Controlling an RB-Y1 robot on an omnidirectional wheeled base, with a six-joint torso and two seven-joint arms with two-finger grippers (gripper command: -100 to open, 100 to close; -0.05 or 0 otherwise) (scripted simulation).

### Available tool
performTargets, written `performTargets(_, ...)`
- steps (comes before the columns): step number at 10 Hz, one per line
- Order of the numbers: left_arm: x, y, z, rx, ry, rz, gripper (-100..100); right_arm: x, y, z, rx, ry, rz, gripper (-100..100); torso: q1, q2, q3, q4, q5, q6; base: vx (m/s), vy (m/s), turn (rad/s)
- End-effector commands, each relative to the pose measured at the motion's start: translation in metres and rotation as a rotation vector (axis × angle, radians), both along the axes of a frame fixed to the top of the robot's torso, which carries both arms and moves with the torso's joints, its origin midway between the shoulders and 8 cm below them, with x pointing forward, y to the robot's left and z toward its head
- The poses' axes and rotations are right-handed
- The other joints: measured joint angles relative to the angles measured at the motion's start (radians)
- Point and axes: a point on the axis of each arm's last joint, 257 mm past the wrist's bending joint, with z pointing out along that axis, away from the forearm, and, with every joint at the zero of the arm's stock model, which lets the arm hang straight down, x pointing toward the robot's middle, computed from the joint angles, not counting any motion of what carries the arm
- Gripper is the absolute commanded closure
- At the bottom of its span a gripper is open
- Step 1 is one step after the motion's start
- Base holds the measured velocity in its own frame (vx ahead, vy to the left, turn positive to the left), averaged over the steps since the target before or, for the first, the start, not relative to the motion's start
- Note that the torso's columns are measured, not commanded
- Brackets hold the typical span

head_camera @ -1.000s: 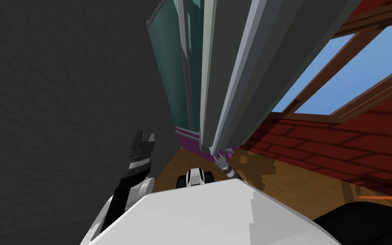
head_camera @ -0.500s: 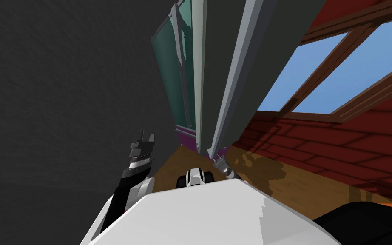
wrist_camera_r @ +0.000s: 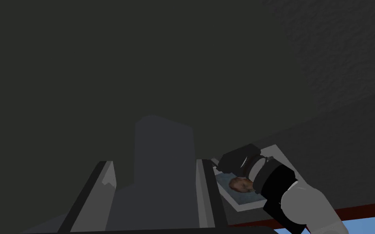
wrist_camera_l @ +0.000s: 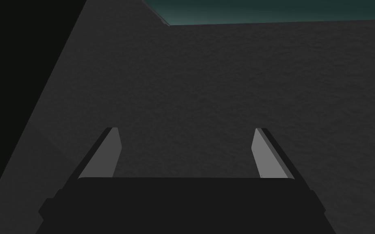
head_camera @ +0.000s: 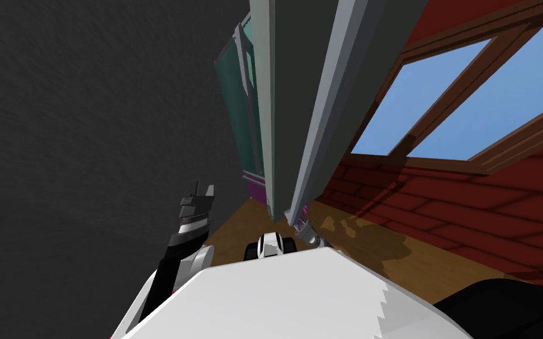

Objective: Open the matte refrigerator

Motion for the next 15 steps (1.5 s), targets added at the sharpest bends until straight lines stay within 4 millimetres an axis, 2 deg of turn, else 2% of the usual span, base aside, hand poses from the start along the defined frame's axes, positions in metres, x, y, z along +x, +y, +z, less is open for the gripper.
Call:
performTargets(1,0.0,0.0,0.0,0.0,0.0,0.0,0,-0.012,0.013,0.01,0.014,-0.032,0.081,100,-0.001,0.001,0.0,0.0,0.0,-0.001,-0.105,-0.19,0.127)
performTargets(3,0.0,0.0,0.0,0.0,0.0,0.0,0,-0.024,0.023,0.012,0.018,-0.036,0.141,100,-0.006,0.008,0.004,0.002,-0.001,0.002,-0.102,-0.198,0.107)
performTargets(4,0.0,0.0,0.0,0.0,0.0,0.0,0,-0.014,0.011,0.012,0.003,-0.006,0.114,-100,-0.006,0.009,0.004,0.003,-0.001,0.002,-0.063,-0.078,0.009)
performTargets(6,0.0,0.0,0.0,0.0,0.0,0.0,0,-0.008,0.004,0.023,0.003,-0.006,0.116,-100,0.005,-0.002,0.001,-0.005,-0.001,0.001,-0.027,0.062,-0.047)
performTargets(8,0.0,0.0,0.0,0.0,0.0,0.0,0,-0.002,-0.002,0.034,0.004,-0.006,0.118,-100,0.005,-0.003,-0.002,-0.003,0.001,-0.003,-0.027,0.063,-0.01)
performTargets(11,0.0,0.0,0.0,0.0,0.0,0.0,0,0.001,-0.005,0.039,0.005,-0.006,0.12,-100,-0.003,0.008,0.001,0.004,0.002,0.0,-0.01,0.03,0.0)
performTargets(15,0.0,0.0,0.0,0.0,0.0,0.0,0,0.009,-0.013,0.057,0.008,-0.007,0.127,-100,0.004,0.014,0.0,0.012,0.009,0.001,-0.025,0.022,-0.01)
